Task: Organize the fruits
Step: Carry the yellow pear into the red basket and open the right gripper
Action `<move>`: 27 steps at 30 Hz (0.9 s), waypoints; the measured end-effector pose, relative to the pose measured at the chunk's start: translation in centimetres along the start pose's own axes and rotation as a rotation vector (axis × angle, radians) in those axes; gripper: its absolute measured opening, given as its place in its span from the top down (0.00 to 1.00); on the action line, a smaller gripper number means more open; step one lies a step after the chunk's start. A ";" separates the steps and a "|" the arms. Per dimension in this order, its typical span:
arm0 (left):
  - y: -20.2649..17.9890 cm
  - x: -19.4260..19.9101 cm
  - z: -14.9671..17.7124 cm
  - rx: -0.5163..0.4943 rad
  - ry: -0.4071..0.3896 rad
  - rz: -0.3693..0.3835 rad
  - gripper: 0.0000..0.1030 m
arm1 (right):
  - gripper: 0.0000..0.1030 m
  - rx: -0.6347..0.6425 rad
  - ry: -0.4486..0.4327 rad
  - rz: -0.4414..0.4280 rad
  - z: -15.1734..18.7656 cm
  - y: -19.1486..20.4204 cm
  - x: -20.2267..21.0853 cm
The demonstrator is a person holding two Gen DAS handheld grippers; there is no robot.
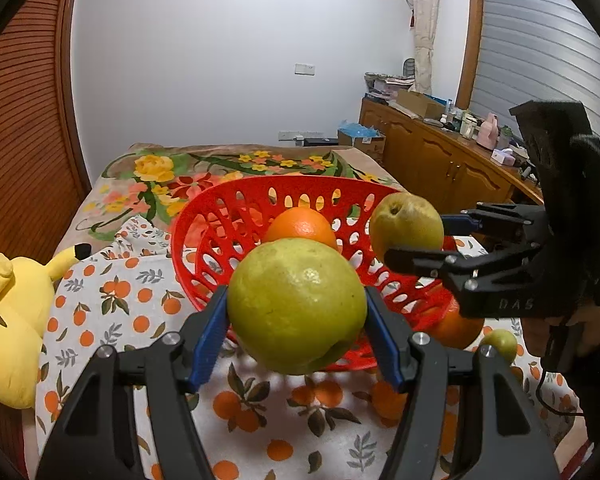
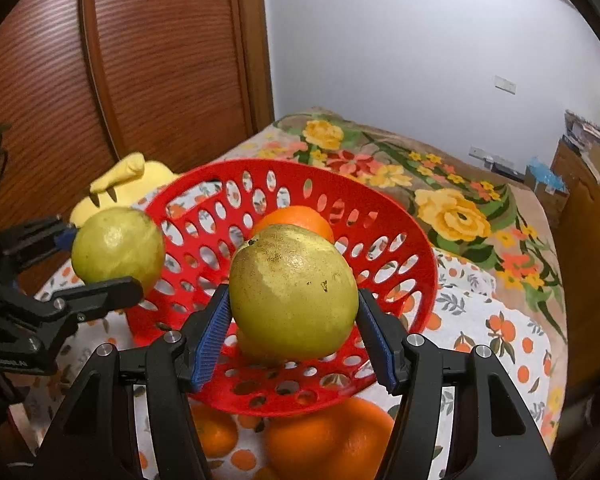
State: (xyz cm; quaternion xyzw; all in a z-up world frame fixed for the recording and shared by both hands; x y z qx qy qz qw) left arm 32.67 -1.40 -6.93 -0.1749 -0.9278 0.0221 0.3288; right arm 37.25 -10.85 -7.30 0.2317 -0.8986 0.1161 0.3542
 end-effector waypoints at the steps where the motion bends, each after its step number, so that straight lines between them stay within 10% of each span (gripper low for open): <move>1: 0.1 -0.1 -0.1 0.000 0.001 -0.001 0.38 | 0.38 0.006 0.004 -0.001 0.0 0.1 -0.1; 27: 2.2 -2.8 -0.5 0.000 0.031 -0.021 0.38 | 0.37 0.016 0.035 -0.004 0.2 0.8 -1.1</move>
Point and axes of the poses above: each gripper's, at about its wrist camera, not at the fingertips, and x roughly against the way its jaws point, y to its left, z to its underside, the point moved 6 cm from there along -x, roughly the way its jaws point, and after that the axes turned 5 degrees about z, right-handed, at the moved point
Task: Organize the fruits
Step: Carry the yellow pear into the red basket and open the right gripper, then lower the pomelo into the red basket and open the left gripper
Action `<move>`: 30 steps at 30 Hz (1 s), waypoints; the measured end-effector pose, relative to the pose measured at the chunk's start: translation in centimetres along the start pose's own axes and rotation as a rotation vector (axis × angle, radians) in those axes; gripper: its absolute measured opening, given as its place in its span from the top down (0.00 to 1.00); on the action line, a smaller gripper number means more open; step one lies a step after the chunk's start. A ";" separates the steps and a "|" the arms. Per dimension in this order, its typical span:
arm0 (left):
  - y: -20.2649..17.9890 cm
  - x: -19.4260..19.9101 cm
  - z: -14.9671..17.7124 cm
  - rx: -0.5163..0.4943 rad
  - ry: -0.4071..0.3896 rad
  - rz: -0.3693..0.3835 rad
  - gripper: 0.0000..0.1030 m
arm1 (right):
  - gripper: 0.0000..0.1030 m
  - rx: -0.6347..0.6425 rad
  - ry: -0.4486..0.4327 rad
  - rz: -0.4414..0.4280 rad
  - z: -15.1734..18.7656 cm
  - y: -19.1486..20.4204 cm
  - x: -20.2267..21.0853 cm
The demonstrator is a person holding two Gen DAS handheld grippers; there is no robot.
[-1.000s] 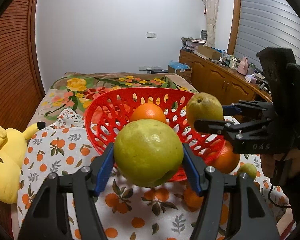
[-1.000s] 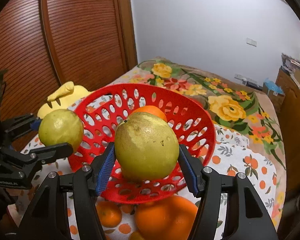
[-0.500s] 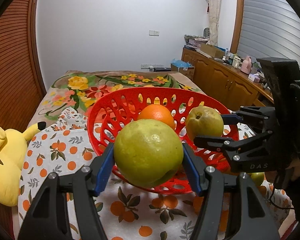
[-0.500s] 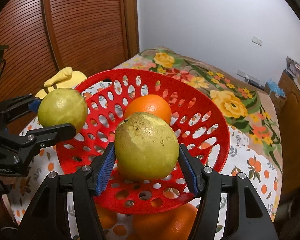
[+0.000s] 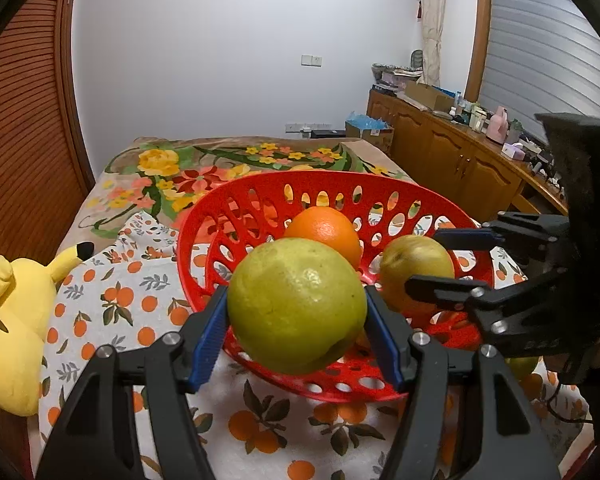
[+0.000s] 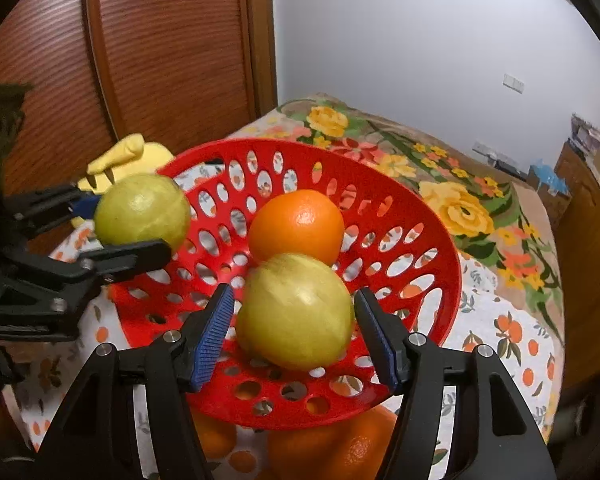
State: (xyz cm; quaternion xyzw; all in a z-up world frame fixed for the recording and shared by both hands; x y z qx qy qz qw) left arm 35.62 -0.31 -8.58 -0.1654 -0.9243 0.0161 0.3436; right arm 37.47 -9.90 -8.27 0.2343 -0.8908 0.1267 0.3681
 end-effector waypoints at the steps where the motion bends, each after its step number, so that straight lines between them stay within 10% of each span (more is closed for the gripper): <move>1: 0.1 -0.1 0.0 -0.001 0.002 -0.002 0.38 | 0.37 -0.008 -0.007 -0.003 -0.1 -0.2 0.2; 30: 0.1 -2.6 0.1 -0.012 0.060 -0.020 0.37 | 0.37 -0.086 -0.091 0.024 1.1 -2.3 5.1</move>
Point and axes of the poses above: each gripper's, at about its wrist camera, not at the fingertips, and x roughly against the way its jaws point, y to its left, z to its underside, the point moved 6 cm from there along -x, roughly the way its jaws point, and after that the axes turned 5 degrees about z, right-handed, at the moved point
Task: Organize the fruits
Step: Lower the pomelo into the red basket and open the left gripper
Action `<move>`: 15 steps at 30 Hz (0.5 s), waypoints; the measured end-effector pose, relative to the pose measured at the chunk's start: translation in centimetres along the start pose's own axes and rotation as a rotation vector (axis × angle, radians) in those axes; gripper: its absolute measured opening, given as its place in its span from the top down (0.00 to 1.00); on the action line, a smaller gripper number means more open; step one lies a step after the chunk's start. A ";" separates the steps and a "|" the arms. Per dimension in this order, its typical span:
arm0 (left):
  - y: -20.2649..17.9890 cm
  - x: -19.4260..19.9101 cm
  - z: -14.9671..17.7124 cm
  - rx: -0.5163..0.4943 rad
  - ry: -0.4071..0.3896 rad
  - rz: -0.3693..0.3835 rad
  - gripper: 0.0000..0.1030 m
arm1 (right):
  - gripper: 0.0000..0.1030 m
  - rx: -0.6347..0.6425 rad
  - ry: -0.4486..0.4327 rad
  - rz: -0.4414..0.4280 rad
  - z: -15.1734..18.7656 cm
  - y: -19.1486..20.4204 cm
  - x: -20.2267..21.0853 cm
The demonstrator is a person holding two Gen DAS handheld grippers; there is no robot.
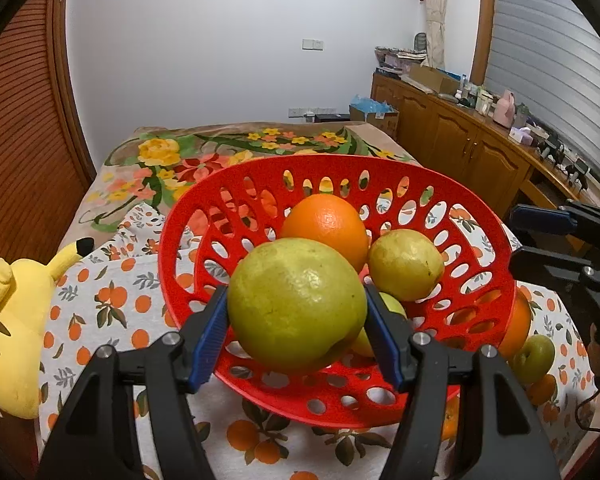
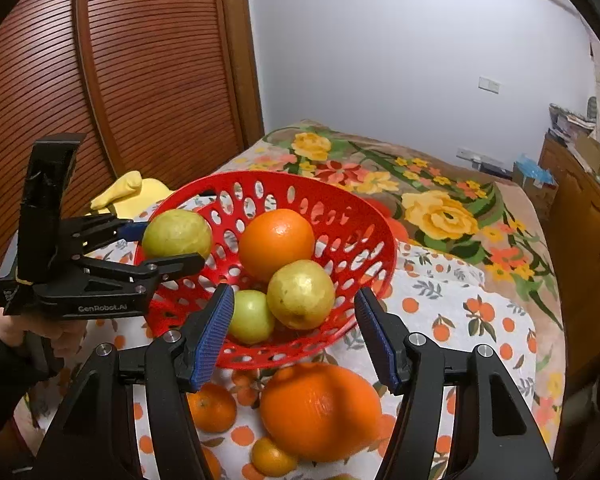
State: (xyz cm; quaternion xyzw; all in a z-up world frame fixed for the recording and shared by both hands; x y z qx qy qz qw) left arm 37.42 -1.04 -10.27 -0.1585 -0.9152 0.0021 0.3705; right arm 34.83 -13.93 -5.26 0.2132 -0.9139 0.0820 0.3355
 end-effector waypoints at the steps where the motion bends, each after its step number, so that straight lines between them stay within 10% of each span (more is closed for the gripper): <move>1: 0.0 0.0 0.0 0.001 0.002 -0.001 0.37 | 0.37 -0.003 0.000 0.001 0.1 -0.1 0.1; 15: -2.0 0.8 0.7 -0.037 0.009 0.010 0.29 | 0.37 -0.046 -0.013 0.012 1.8 -1.3 2.3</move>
Point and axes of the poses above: each gripper's, at about its wrist camera, not at the fingertips, and x roughly against the way its jaws point, y to its left, z to its underside, the point moved 6 cm from there along -x, roughly the way its jaws point, and after that the axes turned 5 degrees about z, right-handed, at the moved point
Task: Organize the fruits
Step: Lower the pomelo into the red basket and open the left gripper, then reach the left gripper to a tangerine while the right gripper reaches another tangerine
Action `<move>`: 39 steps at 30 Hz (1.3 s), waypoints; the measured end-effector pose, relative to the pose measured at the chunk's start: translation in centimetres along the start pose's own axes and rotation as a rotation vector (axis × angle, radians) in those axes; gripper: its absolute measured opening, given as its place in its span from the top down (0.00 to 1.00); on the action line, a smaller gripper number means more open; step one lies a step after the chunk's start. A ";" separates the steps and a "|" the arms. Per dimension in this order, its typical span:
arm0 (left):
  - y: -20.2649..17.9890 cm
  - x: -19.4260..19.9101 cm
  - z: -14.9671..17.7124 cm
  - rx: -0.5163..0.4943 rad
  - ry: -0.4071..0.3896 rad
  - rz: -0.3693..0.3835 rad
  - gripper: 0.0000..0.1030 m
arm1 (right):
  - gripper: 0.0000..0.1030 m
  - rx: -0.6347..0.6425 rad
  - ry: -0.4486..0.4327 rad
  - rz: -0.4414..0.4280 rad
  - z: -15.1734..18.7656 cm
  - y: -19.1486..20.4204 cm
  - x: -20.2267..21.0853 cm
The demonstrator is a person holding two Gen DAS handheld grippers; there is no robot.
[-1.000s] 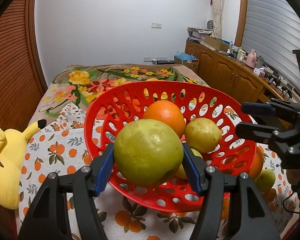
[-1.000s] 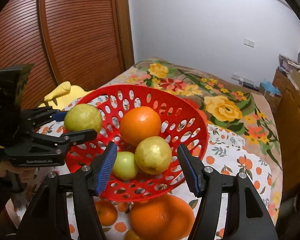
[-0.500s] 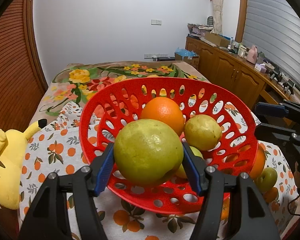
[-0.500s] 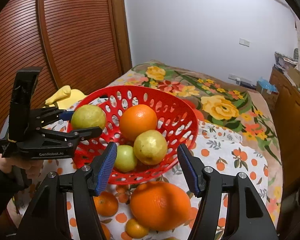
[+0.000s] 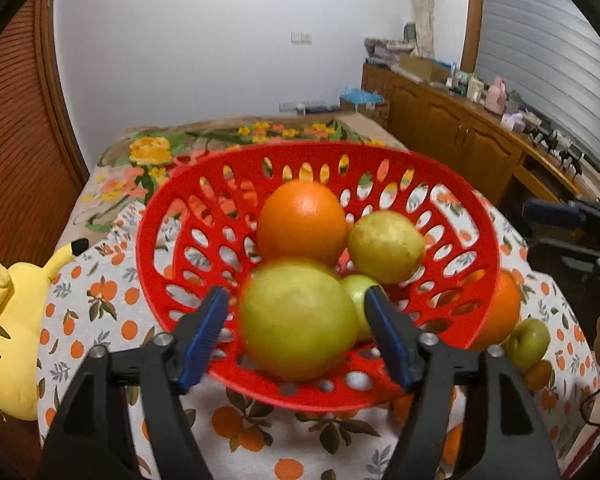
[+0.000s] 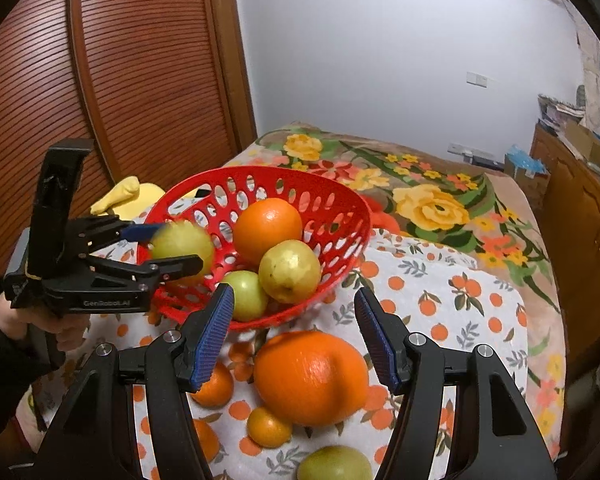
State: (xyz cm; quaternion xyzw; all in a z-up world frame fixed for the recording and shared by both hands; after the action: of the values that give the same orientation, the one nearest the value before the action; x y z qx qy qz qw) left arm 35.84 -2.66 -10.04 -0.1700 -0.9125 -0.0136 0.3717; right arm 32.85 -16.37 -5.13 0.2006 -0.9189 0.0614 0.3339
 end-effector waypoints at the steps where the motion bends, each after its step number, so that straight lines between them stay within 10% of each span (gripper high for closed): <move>1: -0.1 0.4 -0.1 0.002 -0.011 0.003 0.29 | 0.37 -0.005 -0.003 0.002 0.2 -0.1 0.3; 19: -5.1 6.8 2.4 -0.022 -0.137 0.078 0.21 | 0.34 -0.137 -0.017 0.071 7.1 -3.2 5.6; 39: -10.5 6.1 9.4 -0.033 -0.024 0.126 0.21 | 0.40 -0.215 0.048 0.064 15.0 -2.2 6.2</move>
State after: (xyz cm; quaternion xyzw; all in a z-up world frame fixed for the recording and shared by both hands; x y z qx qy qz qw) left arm 22.07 -9.30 -11.59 -0.2334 -0.9040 -0.0034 0.3582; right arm 20.55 -24.13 -12.78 0.1326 -0.9180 -0.0219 0.3731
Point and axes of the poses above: each gripper's, at about its wrist camera, not at the fingertips, and x roughly against the way its jaws point, y to its left, z to its underside, the point moved 6 cm from there along -x, roughly the way its jaws point, and after that the axes turned 5 degrees about z, right-handed, at the moved point
